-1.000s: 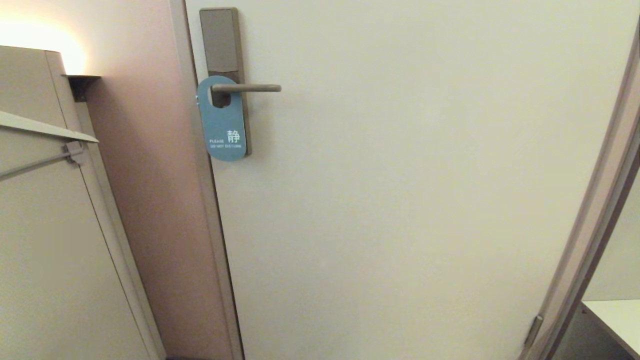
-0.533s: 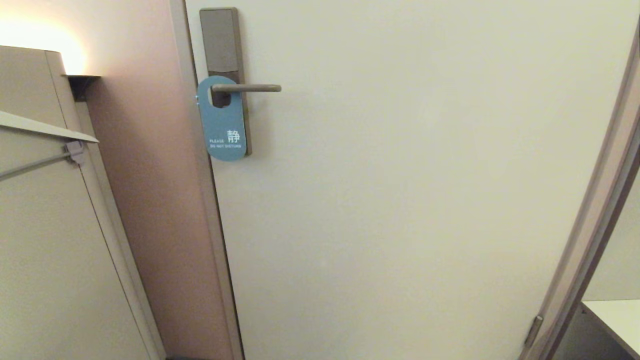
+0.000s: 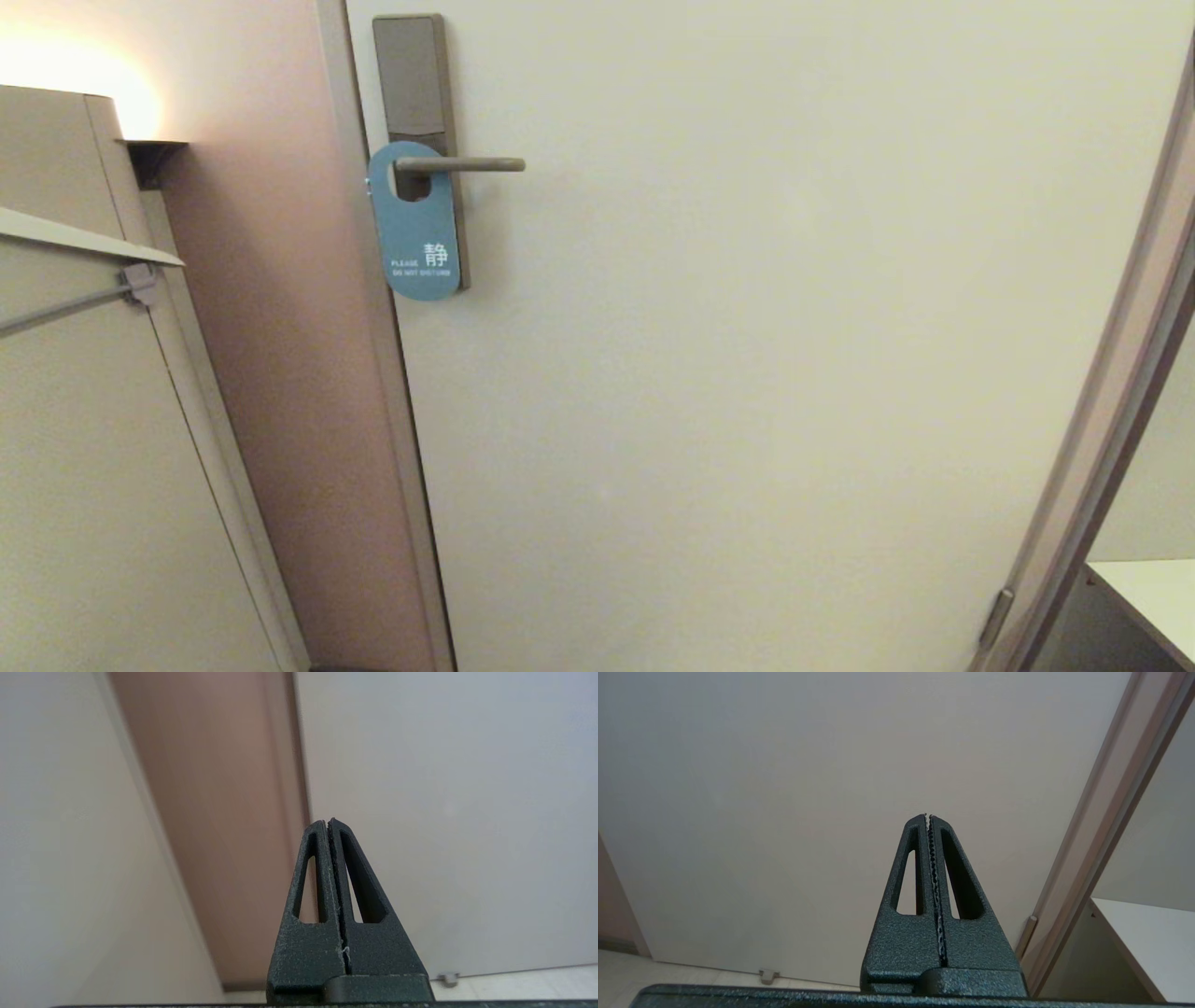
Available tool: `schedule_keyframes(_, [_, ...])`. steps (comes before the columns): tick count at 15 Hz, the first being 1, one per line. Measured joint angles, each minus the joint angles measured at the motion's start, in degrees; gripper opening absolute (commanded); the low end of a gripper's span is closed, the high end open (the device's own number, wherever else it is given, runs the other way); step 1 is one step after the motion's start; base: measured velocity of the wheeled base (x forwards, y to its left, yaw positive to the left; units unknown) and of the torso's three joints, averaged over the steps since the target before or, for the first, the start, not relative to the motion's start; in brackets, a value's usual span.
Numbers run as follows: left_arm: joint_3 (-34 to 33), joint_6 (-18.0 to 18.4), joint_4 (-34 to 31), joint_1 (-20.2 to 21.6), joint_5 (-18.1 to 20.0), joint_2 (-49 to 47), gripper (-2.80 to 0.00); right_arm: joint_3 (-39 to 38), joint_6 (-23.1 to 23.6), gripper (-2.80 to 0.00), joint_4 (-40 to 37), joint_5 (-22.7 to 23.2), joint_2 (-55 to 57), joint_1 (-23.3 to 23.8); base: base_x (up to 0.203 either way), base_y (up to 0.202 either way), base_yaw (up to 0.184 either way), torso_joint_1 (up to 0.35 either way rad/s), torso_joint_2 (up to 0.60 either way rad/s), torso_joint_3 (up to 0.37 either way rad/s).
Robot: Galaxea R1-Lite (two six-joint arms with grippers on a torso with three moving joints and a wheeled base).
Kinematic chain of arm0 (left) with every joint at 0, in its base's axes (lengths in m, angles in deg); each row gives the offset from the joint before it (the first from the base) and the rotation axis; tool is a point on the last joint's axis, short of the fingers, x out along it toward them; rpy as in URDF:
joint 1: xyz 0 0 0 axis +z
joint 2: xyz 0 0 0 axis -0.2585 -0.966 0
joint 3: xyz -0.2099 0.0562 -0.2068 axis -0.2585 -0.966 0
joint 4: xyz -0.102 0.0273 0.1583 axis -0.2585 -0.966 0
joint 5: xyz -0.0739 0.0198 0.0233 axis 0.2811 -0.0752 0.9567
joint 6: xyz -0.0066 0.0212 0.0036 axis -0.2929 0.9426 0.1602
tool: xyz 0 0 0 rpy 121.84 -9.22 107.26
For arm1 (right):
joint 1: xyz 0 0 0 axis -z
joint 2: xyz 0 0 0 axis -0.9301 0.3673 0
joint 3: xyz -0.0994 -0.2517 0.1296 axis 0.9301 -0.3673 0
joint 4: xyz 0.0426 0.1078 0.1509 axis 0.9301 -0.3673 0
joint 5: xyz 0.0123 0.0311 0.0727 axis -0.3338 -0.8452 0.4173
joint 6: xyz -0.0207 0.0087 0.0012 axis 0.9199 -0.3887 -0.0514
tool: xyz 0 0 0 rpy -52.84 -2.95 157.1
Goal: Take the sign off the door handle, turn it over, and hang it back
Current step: Take down the sign
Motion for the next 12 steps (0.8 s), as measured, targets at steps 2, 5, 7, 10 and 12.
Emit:
schedule_keyframes(2, [0.85,0.02,-0.03,0.00,1.75,0.00,-2.80,0.00,-0.01,-2.80,0.00,-0.02,0.00,-0.02,0.000,0.000,0.000,0.000,0.00,0.000])
schedule_keyframes(5, [1.65,0.02,-0.30,0.00,3.73,0.00,-2.80,0.00,0.00,-2.80,-0.02,-0.02,0.00,-0.02,0.000,0.000,0.000,0.000,0.00,0.000])
schedule_keyframes(7, [2.08,-0.02,-0.50,0.00,4.10,0.00,-2.80,0.00,-0.01,-2.80,0.00,-0.02,0.00,-0.02,0.000,0.000,0.000,0.000,0.00,0.000])
schedule_keyframes(10, [3.23,-0.05,-0.58,0.00,4.12,-0.42,-2.80,0.00,-0.01,-2.80,-0.02,0.00,0.00,-0.02,0.000,0.000,0.000,0.000,0.00,0.000])
schedule_keyframes(12, [4.52,-0.46,-0.30,-0.02,4.12,-1.86,-2.80,0.00,-0.01,-2.80,-0.01,0.02,0.00,-0.02,0.000,0.000,0.000,0.000,0.00,0.000])
